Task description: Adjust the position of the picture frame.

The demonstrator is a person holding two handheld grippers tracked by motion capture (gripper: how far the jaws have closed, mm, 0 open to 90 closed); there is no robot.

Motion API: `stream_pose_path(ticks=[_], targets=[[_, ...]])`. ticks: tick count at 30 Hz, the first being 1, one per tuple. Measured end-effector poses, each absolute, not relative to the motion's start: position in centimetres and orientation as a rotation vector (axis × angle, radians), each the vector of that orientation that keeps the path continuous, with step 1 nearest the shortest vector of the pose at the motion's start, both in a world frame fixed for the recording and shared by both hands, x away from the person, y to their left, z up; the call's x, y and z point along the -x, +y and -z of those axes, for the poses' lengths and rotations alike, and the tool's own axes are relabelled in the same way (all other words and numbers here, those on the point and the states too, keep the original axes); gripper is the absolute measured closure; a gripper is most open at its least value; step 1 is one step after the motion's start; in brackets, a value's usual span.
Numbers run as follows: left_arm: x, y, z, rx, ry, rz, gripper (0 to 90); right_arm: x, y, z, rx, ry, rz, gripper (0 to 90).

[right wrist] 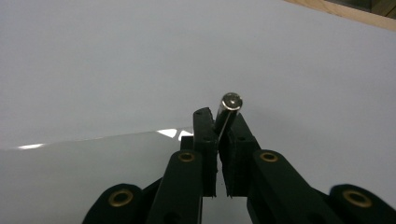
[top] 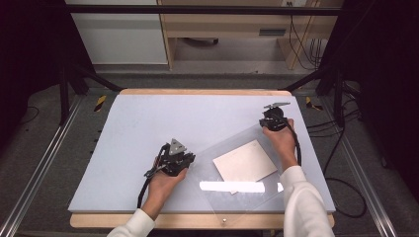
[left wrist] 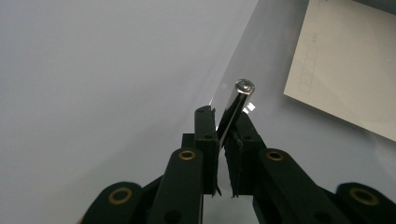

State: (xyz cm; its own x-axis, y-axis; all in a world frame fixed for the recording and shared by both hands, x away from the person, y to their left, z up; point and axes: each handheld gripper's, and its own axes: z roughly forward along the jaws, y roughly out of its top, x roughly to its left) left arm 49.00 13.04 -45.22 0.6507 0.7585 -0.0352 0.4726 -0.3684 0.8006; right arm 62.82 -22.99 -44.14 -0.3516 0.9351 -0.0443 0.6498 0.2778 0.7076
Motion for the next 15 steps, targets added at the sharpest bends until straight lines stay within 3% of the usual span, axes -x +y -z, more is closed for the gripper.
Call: stream_pose_path(ticks=[15], targets=[[-49.0,14.9,38.8,-2.056,0.872,-0.485,80.4,-60.1,-22.3,36.8,-1.379,2.056,-0.847,85.9]])
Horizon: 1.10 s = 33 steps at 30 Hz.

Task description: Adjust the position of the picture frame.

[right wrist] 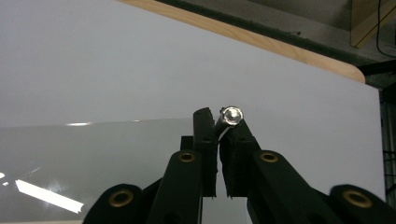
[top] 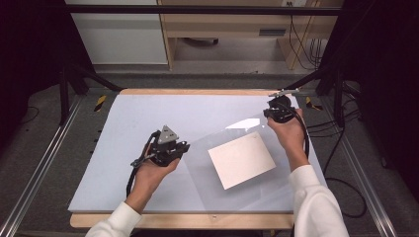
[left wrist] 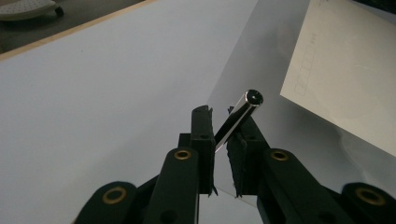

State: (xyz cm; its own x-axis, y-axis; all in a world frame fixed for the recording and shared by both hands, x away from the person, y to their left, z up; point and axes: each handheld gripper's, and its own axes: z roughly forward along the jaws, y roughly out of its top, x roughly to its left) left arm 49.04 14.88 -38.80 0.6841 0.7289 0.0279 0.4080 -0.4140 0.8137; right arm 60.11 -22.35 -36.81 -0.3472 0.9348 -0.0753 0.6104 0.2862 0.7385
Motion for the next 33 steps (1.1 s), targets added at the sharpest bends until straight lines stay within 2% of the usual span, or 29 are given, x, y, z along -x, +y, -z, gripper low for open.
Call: stream_pose_path(ticks=[7,16,33], targets=[[-50.1,17.0,36.4,-2.051,0.859,-0.458,80.1,-59.0,-21.3,34.3,-1.347,2.067,-0.838,85.9],[-51.2,19.1,34.5,-2.062,0.841,-0.445,79.9,-57.9,-20.2,32.8,-1.299,2.073,-0.86,85.9],[-52.8,21.4,35.3,-2.088,0.861,-0.402,78.7,-56.5,-18.8,35.2,-1.277,2.12,-0.877,85.9]])
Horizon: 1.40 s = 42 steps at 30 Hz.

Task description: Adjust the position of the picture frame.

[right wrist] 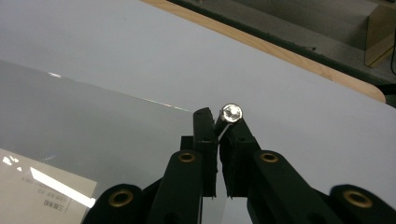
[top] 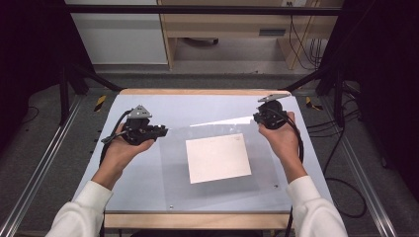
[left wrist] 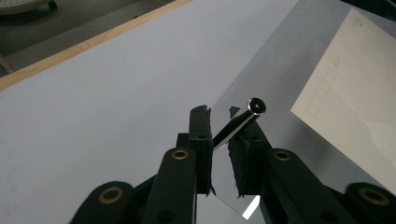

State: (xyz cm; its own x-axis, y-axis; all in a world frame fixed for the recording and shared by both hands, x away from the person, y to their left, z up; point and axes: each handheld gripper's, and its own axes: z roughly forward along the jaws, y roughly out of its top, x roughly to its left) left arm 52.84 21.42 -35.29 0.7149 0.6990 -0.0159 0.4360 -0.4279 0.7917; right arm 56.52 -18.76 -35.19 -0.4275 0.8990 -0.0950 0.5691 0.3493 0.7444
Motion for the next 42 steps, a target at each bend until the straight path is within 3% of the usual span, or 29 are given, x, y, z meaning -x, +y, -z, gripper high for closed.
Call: stream_pose_path(ticks=[24,42], targets=[[-58.4,22.7,40.0,-2.167,0.909,-0.313,78.7,-56.1,-17.2,40.4,-1.353,2.183,-0.783,85.8],[-59.0,21.9,43.1,-2.18,0.98,-0.356,81.4,-57.0,-17.5,43.5,-1.352,2.2,-0.816,85.7]])
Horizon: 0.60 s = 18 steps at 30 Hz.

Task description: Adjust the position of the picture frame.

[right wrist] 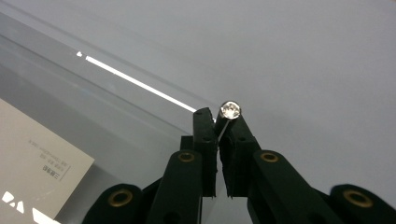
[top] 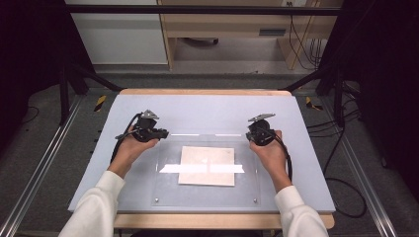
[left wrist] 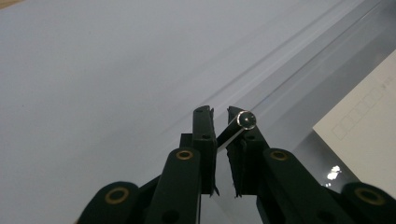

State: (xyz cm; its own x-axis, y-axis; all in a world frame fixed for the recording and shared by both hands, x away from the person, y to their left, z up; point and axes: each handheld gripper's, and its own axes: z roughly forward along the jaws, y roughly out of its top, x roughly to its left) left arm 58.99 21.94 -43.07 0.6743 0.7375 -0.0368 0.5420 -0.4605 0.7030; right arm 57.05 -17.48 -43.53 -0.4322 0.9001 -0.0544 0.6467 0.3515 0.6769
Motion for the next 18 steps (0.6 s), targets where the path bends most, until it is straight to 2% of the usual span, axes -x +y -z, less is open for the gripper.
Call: stream_pose_path(ticks=[8,18], targets=[[-59.1,21.4,43.8,-2.193,1.013,-0.405,83.3,-57.5,-17.6,44.5,-1.358,2.187,-0.832,85.7],[-58.7,20.6,44.1,-2.13,1.117,-0.467,83.7,-57.6,-17.6,44.8,-1.375,2.162,-0.839,85.7]])
